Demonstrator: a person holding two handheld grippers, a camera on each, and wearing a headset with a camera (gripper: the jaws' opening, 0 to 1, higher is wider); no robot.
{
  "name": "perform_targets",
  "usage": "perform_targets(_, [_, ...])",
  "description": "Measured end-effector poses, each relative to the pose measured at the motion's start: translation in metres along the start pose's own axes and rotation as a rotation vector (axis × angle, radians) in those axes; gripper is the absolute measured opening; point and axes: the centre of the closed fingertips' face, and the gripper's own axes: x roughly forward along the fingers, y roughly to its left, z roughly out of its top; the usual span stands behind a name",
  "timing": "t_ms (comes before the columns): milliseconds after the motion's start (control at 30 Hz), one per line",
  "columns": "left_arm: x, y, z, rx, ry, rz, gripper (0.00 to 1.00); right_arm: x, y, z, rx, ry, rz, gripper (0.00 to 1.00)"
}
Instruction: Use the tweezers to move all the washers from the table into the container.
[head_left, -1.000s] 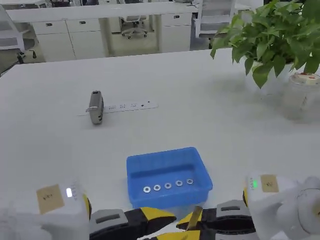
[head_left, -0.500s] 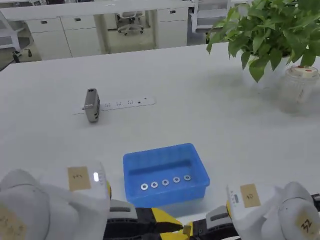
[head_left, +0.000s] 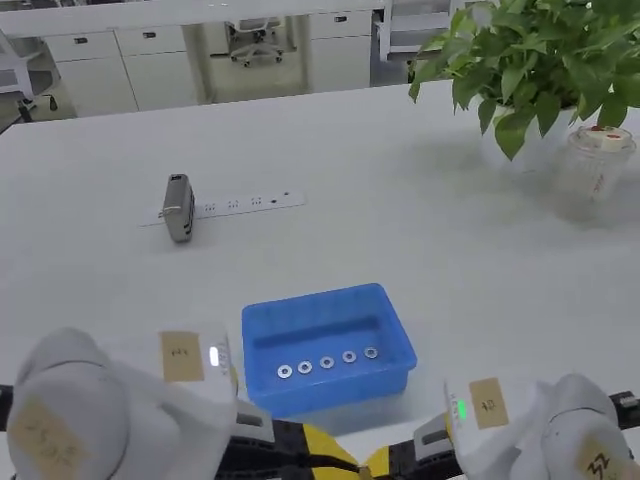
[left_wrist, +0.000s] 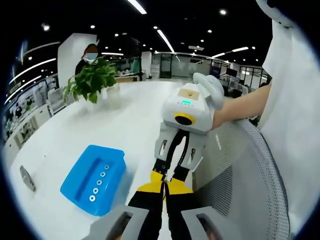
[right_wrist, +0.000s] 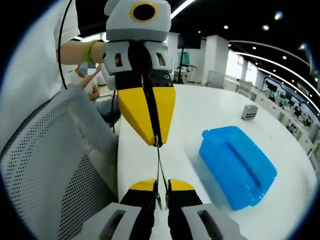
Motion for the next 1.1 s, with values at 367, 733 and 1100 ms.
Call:
perform_targets(367, [-0.007, -0.002, -0.018, -0.012, 0.001, 0.024, 0.0, 0.004, 0.001, 0.001, -0.028, 0.006, -0.007, 0.03])
perform_targets(733, [-0.012, 0.001, -0.007, 0.014, -0.037, 0.034, 0.01, 0.007, 0.003, 0.002, -0.044, 0.01, 0.005, 0.03])
perform_targets(1100, [-0.011, 0.001, -0.015, 0.054, 0.014, 0.029, 0.0, 0.006, 0.002, 0.0, -0.075, 0.06, -0.002, 0.04])
